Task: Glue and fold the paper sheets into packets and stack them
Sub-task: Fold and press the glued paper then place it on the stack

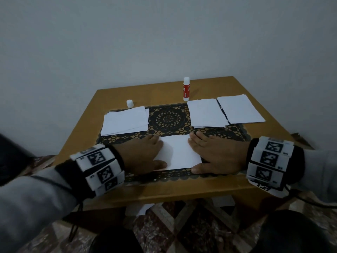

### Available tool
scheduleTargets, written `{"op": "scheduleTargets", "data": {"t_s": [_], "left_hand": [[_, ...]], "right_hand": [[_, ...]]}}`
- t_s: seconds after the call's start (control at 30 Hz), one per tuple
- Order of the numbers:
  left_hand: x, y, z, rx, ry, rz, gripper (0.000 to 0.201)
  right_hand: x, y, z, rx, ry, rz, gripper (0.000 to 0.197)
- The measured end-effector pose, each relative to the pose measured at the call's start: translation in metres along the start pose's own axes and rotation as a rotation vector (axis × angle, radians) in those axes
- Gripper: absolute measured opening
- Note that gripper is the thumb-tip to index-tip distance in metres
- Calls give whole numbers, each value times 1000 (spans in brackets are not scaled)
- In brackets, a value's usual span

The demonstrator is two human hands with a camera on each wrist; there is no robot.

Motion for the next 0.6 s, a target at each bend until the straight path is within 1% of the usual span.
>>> {"op": "scheduleTargets", "data": {"t_s": [0.1,0.13,0.23,0.33,0.47,0.6], "left_hand": [[-10,-19,11,-30,33,-144,80],[-11,-24,16,-46,48,-168,80],[-11,-34,25,-92,81,-158,74],[-12,-39,32,-120,133,-147,67],[-14,-42,34,-143,209,-134,60],[-16,-41,33,-131,256,-128,53]], "right_hand": [[-1,1,0,3,-31,-3,91],[-2,2,0,5,-47,-10,91],[-8,2,-2,15,-97,-79,87],[-15,2,-5,30,-146,-160,75],[-15,4,-5,30,-152,-190,67],[-16,4,-5,30,-161,-225,63]]}}
Point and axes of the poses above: each hand's wrist, its own y-axis away from the middle knuckle, its own x-axis out of the palm, z = x × y, the point moved 5 cm from there along -y, towards the middle knuckle, and after that the axes turned 7 degrees about -z, right-handed, at the moved point
